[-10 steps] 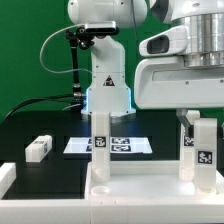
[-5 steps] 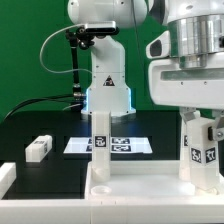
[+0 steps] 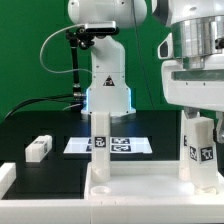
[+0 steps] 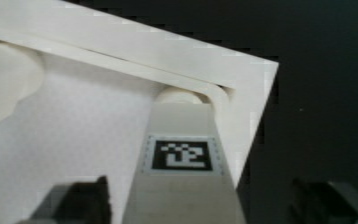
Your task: Assemble desk
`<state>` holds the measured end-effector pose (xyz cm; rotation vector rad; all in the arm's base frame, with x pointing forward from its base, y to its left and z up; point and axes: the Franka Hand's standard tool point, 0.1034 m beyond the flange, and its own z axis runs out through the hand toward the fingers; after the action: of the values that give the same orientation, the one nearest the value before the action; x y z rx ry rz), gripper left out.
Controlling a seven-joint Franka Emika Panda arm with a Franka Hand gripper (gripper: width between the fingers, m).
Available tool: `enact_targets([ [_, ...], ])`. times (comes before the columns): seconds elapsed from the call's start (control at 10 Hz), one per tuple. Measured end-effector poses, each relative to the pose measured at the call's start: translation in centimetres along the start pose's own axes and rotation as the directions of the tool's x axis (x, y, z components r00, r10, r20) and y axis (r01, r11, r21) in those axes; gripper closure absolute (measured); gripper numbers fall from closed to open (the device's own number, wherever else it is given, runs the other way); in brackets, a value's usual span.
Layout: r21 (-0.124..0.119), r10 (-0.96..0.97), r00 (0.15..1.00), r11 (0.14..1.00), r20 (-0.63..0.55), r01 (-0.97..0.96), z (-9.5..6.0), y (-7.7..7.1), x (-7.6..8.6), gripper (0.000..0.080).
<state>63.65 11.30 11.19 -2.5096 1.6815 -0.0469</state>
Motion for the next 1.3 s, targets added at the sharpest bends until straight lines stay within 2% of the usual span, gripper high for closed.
enact_targets([
  [0.1, -0.015, -0.178, 0.984, 0.984, 0.009, 0.178, -0.1, 0.0, -0.2, 0.0188],
  [0.3, -0.017, -0.475, 0.88, 0.879, 0.026, 0.476, -0.2, 0.6, 0.1, 0.0158],
  [0.4, -0.001, -0.515, 0.857, 0.857, 0.008, 0.515, -0.3, 1.1, 0.7, 0.0152],
  [0.7, -0.005, -0.662, 0.75, 0.75, 0.01, 0.662, -0.2, 1.3, 0.8, 0.0151],
  [0.8, -0.014, -0.741, 0.671, 0.671, 0.014, 0.741, -0.3, 1.1, 0.6, 0.0151],
  [1.0, -0.029, -0.911, 0.413, 0.412, 0.014, 0.911, -0.4, -0.7, 0.0, 0.0151],
  [1.3, -0.031, -0.887, 0.461, 0.461, 0.015, 0.887, -0.3, -0.5, 0.2, 0.0175],
])
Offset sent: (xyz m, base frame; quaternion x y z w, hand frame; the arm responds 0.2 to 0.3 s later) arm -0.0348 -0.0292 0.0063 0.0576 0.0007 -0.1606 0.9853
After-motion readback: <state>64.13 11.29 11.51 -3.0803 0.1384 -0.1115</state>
